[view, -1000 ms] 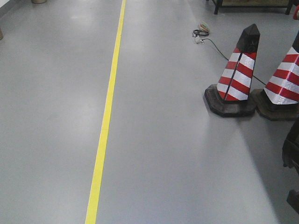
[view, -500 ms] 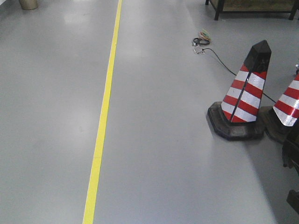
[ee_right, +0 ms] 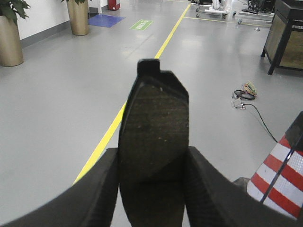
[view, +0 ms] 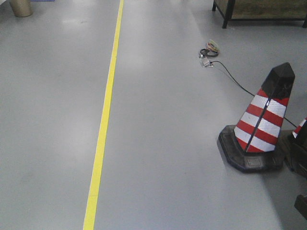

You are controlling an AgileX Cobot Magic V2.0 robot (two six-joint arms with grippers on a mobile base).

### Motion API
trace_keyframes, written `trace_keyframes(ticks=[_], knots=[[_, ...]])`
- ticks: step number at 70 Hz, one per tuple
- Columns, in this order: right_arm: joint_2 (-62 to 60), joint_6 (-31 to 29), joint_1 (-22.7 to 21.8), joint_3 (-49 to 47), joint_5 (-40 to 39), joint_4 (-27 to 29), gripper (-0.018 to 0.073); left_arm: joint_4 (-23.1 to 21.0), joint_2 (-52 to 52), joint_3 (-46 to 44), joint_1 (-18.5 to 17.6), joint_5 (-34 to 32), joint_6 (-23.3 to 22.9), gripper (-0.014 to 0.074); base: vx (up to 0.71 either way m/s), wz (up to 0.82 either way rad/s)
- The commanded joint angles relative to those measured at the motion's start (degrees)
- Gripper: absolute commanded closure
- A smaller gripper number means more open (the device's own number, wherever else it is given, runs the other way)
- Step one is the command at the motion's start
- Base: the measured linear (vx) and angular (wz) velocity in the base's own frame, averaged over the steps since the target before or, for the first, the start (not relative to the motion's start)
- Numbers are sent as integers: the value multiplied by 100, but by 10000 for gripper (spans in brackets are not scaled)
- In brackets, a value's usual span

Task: Move and align brake pads A on conveyor
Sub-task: 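Drive forward along the yellow floor line holding both pads, then turn the base toward the black conveyor belt past the cones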

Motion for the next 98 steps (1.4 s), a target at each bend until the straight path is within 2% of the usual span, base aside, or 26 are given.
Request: trace_keyframes(ticks=[1,47,98], knots=[[3,-5,-4,-179,-551,-43,563,-6,85,-146,-10,-559,-4,450,47,-1],[3,-5,-4,-179,-551,-43,563,-6,85,-146,-10,-559,-4,450,43,-15],[3,-5,-4,-179,-551,-43,563,-6,85,-146,-10,-559,-4,450,31,-63]])
